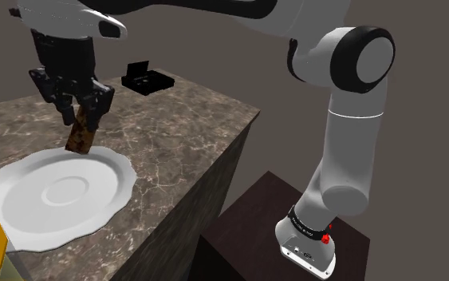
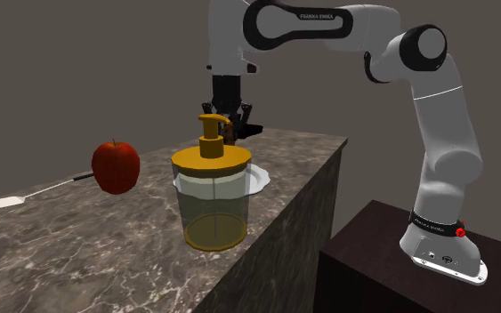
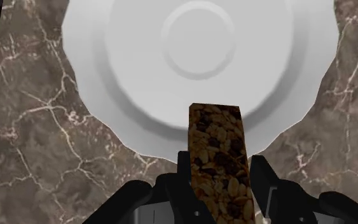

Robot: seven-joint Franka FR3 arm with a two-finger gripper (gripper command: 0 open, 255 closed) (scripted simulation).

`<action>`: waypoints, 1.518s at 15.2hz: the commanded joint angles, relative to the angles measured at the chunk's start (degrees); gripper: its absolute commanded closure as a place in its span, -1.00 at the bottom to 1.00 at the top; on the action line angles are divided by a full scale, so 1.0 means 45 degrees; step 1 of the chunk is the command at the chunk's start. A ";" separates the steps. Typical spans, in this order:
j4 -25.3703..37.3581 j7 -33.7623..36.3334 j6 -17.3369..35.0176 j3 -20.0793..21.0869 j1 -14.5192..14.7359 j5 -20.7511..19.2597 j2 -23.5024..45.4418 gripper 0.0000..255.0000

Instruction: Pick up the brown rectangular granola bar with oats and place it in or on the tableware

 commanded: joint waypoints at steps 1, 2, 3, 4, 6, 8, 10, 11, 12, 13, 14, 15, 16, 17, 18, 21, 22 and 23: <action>0.0258 0.0608 -0.0113 0.0117 0.0534 -0.0168 0.0202 1.00; 0.0429 0.0898 -0.0186 0.0167 0.0815 -0.0267 0.0332 1.00; 0.0623 0.1188 -0.0268 0.0212 0.1107 -0.0374 0.0477 1.00; 0.0840 0.1476 -0.0360 0.0247 0.1413 -0.0488 0.0637 1.00; 0.1167 0.1854 -0.0497 0.0282 0.1843 -0.0649 0.0872 1.00; 0.0692 0.1862 -0.0105 0.0285 0.1722 -0.0603 0.0789 1.00; 0.0247 0.1873 0.0274 0.0286 0.1617 -0.0572 0.0726 1.00; 0.0035 0.1879 0.0459 0.0285 0.1570 -0.0561 0.0701 1.00; -0.0170 0.1887 0.0641 0.0283 0.1526 -0.0553 0.0681 1.00; -0.0369 0.1895 0.0821 0.0281 0.1486 -0.0548 0.0665 1.00; -0.0562 0.1904 0.0999 0.0277 0.1448 -0.0545 0.0652 1.00; -0.0749 0.1914 0.1175 0.0272 0.1414 -0.0546 0.0644 1.00; -0.0931 0.1925 0.1348 0.0266 0.1383 -0.0549 0.0640 1.00; -0.1107 0.1936 0.1519 0.0260 0.1354 -0.0554 0.0639 1.00; -0.1279 0.1949 0.1688 0.0253 0.1327 -0.0563 0.0642 1.00; -0.1774 0.1993 0.2197 0.0225 0.1261 -0.0604 0.0673 1.00; -0.1776 0.1993 0.2198 0.0225 0.1260 -0.0603 0.0671 1.00; -0.1775 0.1993 0.2197 0.0225 0.1261 -0.0603 0.0672 1.00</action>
